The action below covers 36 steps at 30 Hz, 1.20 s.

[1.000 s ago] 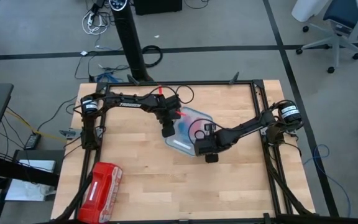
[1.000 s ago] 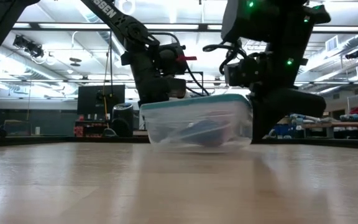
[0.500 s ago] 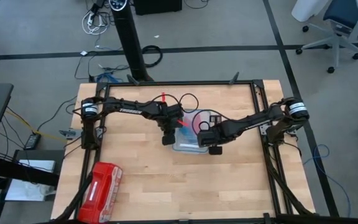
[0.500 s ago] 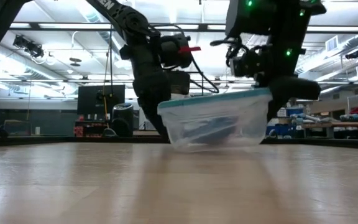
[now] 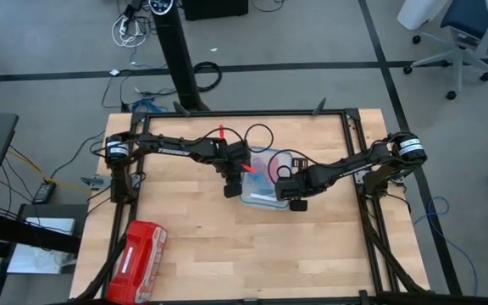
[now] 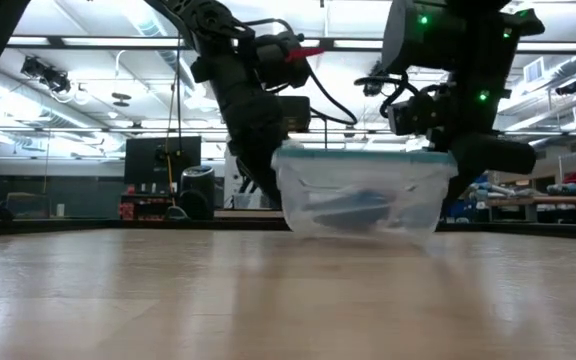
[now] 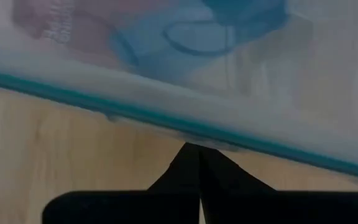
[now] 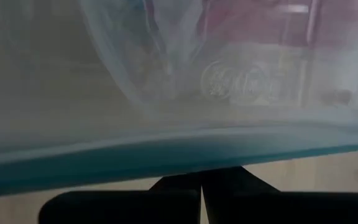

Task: Roll bandage
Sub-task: Close the transparent container, then return to Home Position

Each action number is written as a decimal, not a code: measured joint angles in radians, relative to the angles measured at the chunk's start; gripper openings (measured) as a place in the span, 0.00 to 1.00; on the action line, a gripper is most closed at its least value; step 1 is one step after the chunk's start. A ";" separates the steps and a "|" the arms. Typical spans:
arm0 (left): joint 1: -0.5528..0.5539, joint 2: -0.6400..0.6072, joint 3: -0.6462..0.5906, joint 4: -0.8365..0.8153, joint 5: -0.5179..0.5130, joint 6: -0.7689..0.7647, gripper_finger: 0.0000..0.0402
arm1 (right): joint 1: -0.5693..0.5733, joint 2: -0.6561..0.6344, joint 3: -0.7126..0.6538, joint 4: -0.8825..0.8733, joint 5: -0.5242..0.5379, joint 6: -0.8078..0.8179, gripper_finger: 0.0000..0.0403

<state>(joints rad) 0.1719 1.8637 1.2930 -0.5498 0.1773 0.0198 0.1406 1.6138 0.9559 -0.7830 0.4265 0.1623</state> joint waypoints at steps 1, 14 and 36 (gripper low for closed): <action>-0.003 0.000 -0.001 0.000 0.003 -0.004 0.00 | 0.000 0.000 -0.003 0.003 0.007 -0.002 0.00; -0.064 -0.001 -0.013 -0.002 -0.028 -0.050 0.00 | -0.032 -0.001 -0.009 -0.034 0.030 -0.058 0.00; -0.105 -0.231 0.033 -0.185 -0.183 -0.019 0.00 | 0.010 -0.225 -0.010 -0.120 0.036 0.021 0.00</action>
<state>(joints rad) 0.0667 1.6322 1.3258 -0.7347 -0.0054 0.0006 0.1508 1.3888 0.9459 -0.9027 0.4629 0.1835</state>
